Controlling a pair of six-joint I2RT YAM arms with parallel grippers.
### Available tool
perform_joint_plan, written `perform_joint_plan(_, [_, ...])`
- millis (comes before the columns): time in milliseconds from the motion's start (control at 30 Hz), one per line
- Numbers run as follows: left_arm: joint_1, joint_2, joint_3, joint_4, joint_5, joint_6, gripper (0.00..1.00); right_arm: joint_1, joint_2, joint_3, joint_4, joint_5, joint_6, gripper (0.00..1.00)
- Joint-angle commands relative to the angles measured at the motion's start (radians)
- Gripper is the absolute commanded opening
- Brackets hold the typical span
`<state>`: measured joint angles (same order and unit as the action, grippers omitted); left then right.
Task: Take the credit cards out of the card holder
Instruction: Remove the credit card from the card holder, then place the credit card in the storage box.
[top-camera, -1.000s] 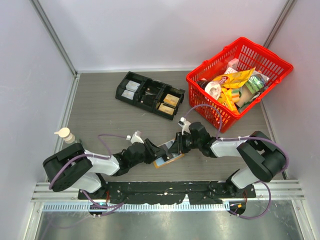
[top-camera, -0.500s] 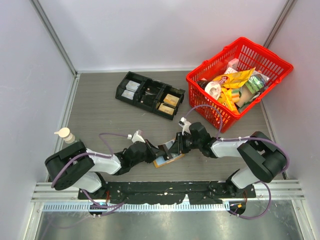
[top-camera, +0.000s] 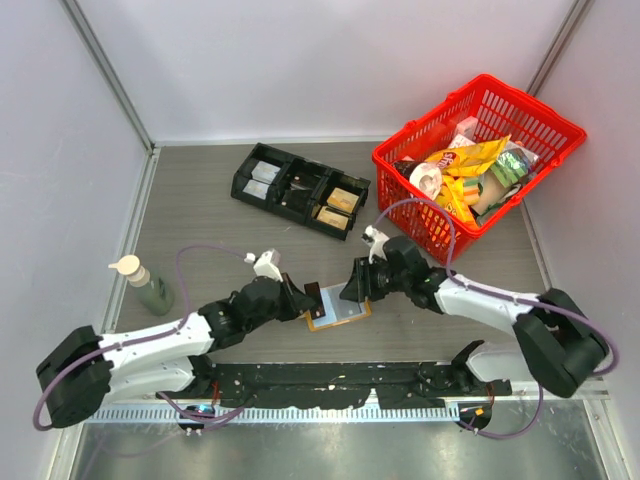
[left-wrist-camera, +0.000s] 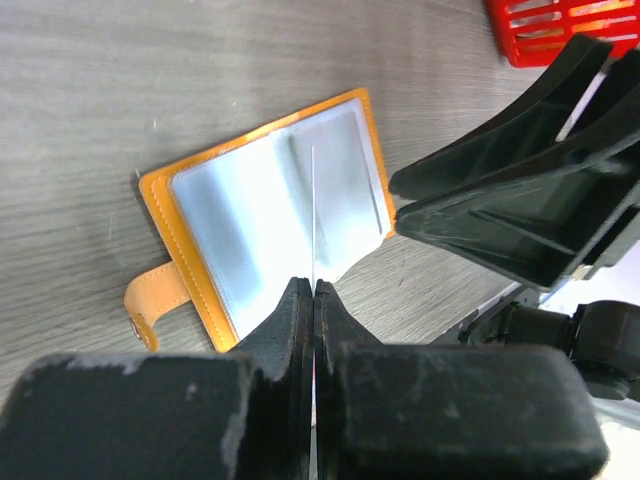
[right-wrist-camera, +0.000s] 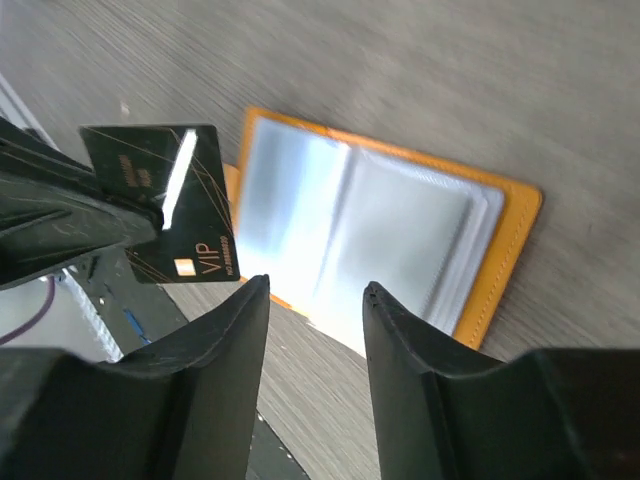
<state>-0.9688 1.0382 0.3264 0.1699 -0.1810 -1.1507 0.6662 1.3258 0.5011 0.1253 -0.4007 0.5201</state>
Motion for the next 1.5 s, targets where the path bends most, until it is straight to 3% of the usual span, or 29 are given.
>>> perform_joint_plan(0, [-0.002, -0.108, 0.143, -0.285, -0.035, 0.329, 0.00, 0.004, -0.132, 0.154, -0.191, 0.048, -0.116, 0.51])
perform_joint_plan(233, [-0.002, -0.175, 0.377, -0.559, 0.081, 0.699, 0.00, 0.006, -0.278, 0.309, -0.397, -0.049, -0.305, 0.64])
perform_joint_plan(600, [-0.001, -0.115, 0.684, -0.806, 0.451, 1.225, 0.00, 0.015, -0.362, 0.470, -0.512, -0.300, -0.610, 0.69])
perform_joint_plan(900, [-0.001, 0.008, 0.844, -0.938, 0.577, 1.347, 0.00, 0.076, -0.287, 0.562, -0.521, -0.460, -0.700, 0.66])
perform_joint_plan(1267, [-0.002, 0.043, 0.881, -0.929, 0.649, 1.359, 0.00, 0.138, -0.235, 0.557, -0.495, -0.449, -0.701, 0.50])
perform_joint_plan(1400, [-0.001, 0.046, 0.881, -0.928, 0.646, 1.364, 0.00, 0.141, -0.232, 0.547, -0.484, -0.425, -0.697, 0.28])
perform_joint_plan(1433, [-0.002, 0.046, 0.879, -0.931, 0.632, 1.369, 0.00, 0.139, -0.232, 0.542, -0.483, -0.418, -0.692, 0.16])
perform_joint_plan(1467, [-0.001, 0.043, 0.878, -0.929, 0.612, 1.370, 0.00, 0.138, -0.231, 0.542, -0.480, -0.414, -0.687, 0.11])
